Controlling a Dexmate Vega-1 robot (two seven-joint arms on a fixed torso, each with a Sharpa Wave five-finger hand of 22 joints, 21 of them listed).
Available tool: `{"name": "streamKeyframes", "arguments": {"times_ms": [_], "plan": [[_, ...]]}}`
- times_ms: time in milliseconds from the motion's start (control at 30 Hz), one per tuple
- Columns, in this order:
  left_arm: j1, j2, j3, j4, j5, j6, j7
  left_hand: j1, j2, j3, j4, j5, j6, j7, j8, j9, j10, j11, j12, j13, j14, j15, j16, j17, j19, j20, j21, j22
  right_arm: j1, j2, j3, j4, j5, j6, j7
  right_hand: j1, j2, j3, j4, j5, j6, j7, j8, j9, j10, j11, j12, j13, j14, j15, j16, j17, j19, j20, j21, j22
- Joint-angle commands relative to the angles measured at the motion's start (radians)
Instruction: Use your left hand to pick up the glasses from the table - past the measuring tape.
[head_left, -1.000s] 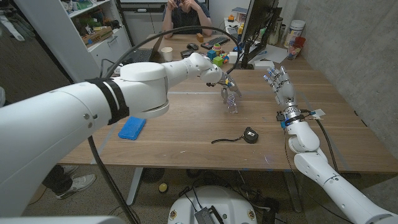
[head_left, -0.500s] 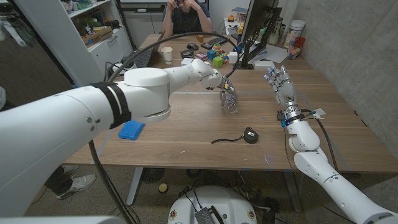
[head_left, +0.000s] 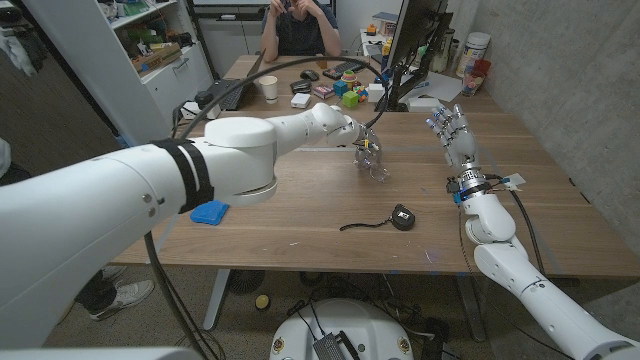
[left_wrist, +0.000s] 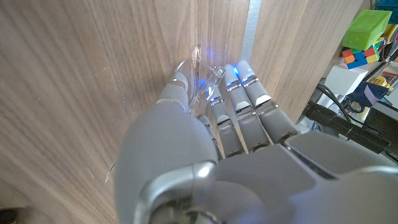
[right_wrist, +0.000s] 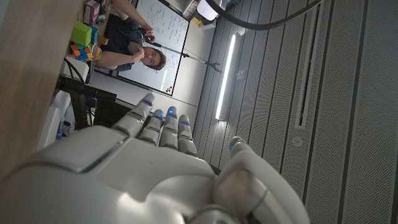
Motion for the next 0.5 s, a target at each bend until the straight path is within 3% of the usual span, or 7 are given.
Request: {"name": "streamKeyframes", "arguments": {"times_ms": [33,67,167,267,500], "plan": [[0.018,-0.007,0.003,0.005,0.010,0.058,0.017,0.174,0.053,-0.016,-0.018,-0.023,0.576,0.101,0.024,0.038,0.180,-0.116,0.111,0.129,0.146,-0.158,0.097,0.131,0.081,-0.061,0.119,0.037,0.012,0.007,0.002,0.019,-0.001,0.008,-0.002,0.003,-0.008,0.000,-0.001,0.007,0.010,0.002,0.010,0.002,0.016,0.001,0.006,0.006,0.011,-0.001,0.007,0.002,0.007,-0.002,-0.001,0.002],[0.020,-0.008,0.003,0.004,0.010,0.071,0.013,0.190,0.055,-0.023,-0.015,-0.026,0.619,0.120,0.043,0.051,0.199,-0.110,0.148,0.166,0.185,-0.155,0.119,0.165,0.094,-0.061,0.151,0.048,0.013,0.007,0.002,0.021,-0.003,0.007,-0.003,0.003,-0.008,0.000,-0.001,0.007,0.011,0.001,0.011,0.002,0.018,0.001,0.006,0.006,0.014,-0.001,0.008,0.002,0.007,-0.002,-0.001,0.002],[0.018,0.014,0.002,-0.038,0.005,0.085,-0.007,0.202,0.054,-0.028,-0.010,-0.030,0.672,0.133,0.077,0.074,0.228,-0.107,0.176,0.196,0.241,-0.153,0.147,0.212,0.133,-0.074,0.209,0.068,0.019,0.011,0.000,0.027,0.001,0.004,-0.002,0.003,-0.008,-0.001,-0.001,0.008,0.013,0.001,0.011,0.002,0.020,0.002,0.007,0.006,0.017,-0.001,0.008,0.002,0.007,-0.003,-0.001,0.002],[0.018,0.019,0.002,-0.048,0.001,0.093,-0.009,0.212,0.051,-0.027,-0.011,-0.036,0.701,0.138,0.089,0.075,0.249,-0.082,0.189,0.211,0.281,-0.153,0.163,0.243,0.161,-0.087,0.250,0.079,0.025,0.012,-0.002,0.035,0.002,0.005,0.003,0.004,-0.008,-0.001,-0.002,0.008,0.015,0.002,0.012,0.002,0.021,0.001,0.007,0.006,0.018,0.000,0.008,0.001,0.007,-0.005,-0.001,0.002],[0.018,0.019,0.003,-0.045,-0.002,0.106,0.022,0.219,0.045,-0.024,-0.011,-0.044,0.716,0.158,0.095,0.072,0.257,-0.056,0.193,0.230,0.330,-0.152,0.174,0.270,0.203,-0.108,0.304,0.087,0.036,0.014,-0.007,0.048,0.000,0.007,0.009,0.004,-0.008,-0.001,-0.002,0.009,0.015,0.004,0.012,0.001,0.023,0.002,0.006,0.006,0.020,0.001,0.007,0.001,0.007,-0.006,-0.002,0.002]]}}
